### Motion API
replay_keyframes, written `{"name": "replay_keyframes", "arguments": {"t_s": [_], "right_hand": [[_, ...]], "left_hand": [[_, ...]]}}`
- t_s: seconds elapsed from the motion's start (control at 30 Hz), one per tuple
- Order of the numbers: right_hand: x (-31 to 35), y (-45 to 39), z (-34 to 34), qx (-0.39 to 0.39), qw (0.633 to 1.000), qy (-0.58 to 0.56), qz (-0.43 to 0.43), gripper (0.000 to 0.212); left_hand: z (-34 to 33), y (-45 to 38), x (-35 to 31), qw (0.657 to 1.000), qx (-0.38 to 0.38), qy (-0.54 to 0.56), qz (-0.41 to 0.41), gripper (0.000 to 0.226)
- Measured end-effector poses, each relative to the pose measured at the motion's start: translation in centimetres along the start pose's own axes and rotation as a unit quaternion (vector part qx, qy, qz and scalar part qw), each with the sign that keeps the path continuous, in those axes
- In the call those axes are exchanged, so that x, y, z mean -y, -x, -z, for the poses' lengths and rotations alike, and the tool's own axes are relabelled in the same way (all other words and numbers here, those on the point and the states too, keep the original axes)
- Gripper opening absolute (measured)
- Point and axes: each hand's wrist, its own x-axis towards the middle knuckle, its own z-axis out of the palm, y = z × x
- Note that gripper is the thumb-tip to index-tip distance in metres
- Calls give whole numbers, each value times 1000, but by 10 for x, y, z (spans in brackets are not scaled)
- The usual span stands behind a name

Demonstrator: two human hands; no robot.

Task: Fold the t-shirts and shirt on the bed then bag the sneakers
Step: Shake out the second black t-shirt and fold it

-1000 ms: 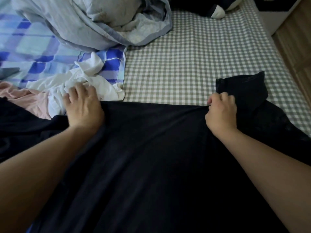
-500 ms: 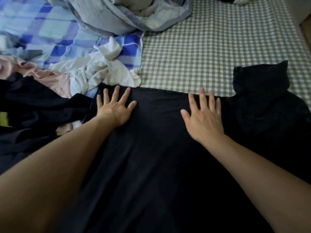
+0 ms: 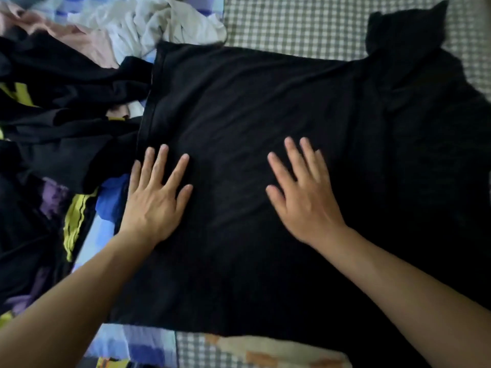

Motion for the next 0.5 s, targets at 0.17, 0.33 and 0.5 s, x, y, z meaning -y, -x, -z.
{"name": "replay_keyframes", "arguments": {"t_s": [0.17, 0.33, 0.5], "right_hand": [[-6, 193, -5, 66, 991, 83, -76, 59], [-63, 329, 26, 109, 935, 91, -326, 70], [-85, 353, 35, -92, 769, -242, -585, 85]], "left_hand": [[-13, 140, -43, 986, 40, -10, -162, 63], [-22, 194, -14, 992, 93, -38, -77, 68], [-3, 197, -91, 987, 44, 27, -154, 78]]}}
